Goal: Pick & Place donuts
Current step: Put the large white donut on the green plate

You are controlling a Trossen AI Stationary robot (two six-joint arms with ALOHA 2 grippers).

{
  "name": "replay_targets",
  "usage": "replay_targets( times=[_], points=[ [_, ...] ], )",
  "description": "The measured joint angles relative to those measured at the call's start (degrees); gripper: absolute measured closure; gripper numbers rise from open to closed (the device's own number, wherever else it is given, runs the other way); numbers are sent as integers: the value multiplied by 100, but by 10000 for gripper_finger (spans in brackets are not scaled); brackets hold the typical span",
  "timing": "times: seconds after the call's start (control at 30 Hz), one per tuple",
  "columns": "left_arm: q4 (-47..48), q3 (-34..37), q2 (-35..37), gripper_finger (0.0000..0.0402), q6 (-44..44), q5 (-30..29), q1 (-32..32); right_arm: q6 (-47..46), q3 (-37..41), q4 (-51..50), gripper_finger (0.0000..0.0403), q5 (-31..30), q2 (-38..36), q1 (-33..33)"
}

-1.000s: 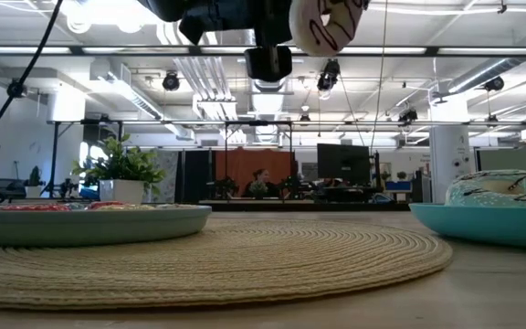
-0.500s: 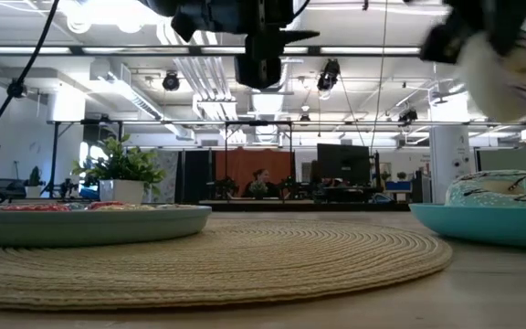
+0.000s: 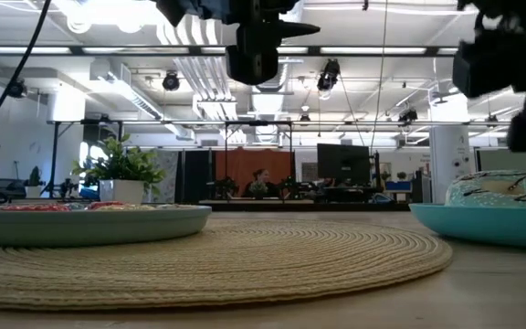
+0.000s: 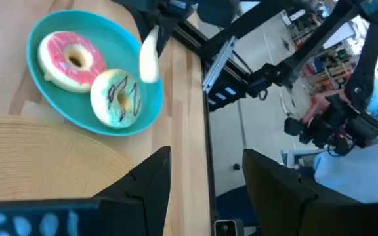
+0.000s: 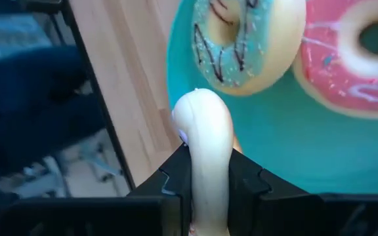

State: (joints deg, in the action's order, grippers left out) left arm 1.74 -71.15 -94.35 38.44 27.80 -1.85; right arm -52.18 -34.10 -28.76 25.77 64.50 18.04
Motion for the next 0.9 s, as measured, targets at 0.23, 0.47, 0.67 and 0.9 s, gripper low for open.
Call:
replay_targets(
  times=[0.23,0.47,0.67,0.9],
  points=[
    [4,26,0,239,26,-246,-50,-1019,728,609,351,3,-176,-4],
    [-64,26,0,239,59,-430,-50,-997,834,682,305,-386,-174,-4],
    [-61,26,0,239,59,-541,-47,-917,834,442,237,-627,-167,-4],
    [-42,26,0,238,-24,-538,-36,-267,696,-119,190,-954,-199,-5]
  ],
)
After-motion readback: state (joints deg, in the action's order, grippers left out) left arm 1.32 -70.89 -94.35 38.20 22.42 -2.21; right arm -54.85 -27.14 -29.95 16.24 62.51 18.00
